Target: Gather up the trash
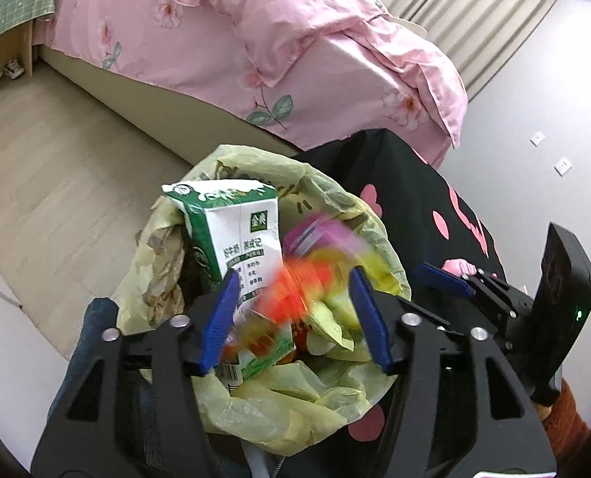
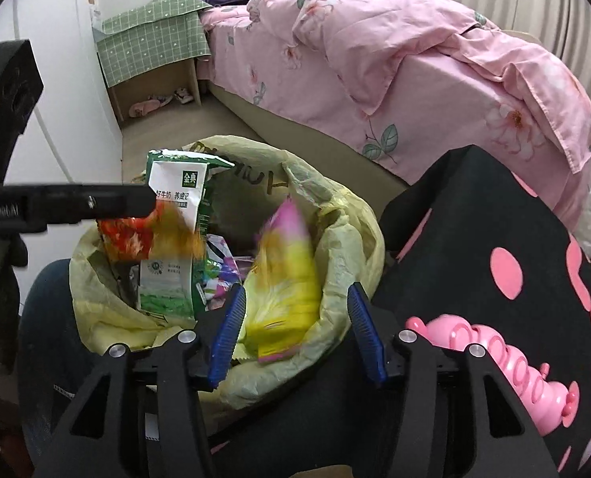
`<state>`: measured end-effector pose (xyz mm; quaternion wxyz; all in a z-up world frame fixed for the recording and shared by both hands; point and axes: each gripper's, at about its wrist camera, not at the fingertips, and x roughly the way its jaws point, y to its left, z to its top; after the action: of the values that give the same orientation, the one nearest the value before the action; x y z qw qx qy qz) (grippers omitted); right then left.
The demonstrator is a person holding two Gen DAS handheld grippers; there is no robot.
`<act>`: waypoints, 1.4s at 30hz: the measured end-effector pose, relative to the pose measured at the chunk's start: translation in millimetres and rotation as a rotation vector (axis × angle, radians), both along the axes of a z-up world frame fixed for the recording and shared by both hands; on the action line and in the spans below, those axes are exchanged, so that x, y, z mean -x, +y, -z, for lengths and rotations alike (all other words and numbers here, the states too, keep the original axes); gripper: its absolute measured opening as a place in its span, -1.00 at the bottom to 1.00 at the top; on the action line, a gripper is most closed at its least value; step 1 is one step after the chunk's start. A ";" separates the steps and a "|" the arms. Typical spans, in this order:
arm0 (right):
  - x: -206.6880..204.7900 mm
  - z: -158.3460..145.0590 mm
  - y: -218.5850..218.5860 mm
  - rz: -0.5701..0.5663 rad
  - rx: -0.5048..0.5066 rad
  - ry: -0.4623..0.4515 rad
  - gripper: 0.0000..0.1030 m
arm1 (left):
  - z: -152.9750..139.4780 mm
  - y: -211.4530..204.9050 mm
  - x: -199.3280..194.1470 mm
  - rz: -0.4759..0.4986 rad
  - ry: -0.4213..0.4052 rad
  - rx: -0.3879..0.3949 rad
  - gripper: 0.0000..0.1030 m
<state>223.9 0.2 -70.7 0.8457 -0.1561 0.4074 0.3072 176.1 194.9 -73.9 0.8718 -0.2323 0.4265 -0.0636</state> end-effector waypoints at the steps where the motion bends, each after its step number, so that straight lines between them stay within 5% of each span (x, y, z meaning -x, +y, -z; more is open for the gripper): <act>1: 2.2 -2.6 -3.6 0.011 -0.010 -0.003 -0.01 | -1.8 0.4 0.1 -0.007 0.002 -0.001 0.22; 6: 21.1 -24.1 -33.5 0.037 -0.118 0.007 -0.01 | -22.0 -6.7 19.4 -0.069 -0.042 -0.059 0.22; 16: 111.4 -88.9 -133.6 0.200 -0.165 -0.119 -0.01 | -73.0 -108.6 106.8 0.019 -0.216 -0.294 0.23; 25: 202.9 -103.3 -191.0 0.353 -0.219 -0.207 -0.01 | -91.4 -175.5 172.0 0.035 -0.300 -0.457 0.23; 42: 244.5 -100.4 -198.8 0.443 -0.198 -0.245 -0.01 | -99.5 -187.0 195.1 0.039 -0.310 -0.475 0.23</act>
<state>-20.6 -198.6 29.6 0.9465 -0.0155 0.2943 0.1317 -19.0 8.0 25.5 0.9552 -0.0007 0.2956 -0.0132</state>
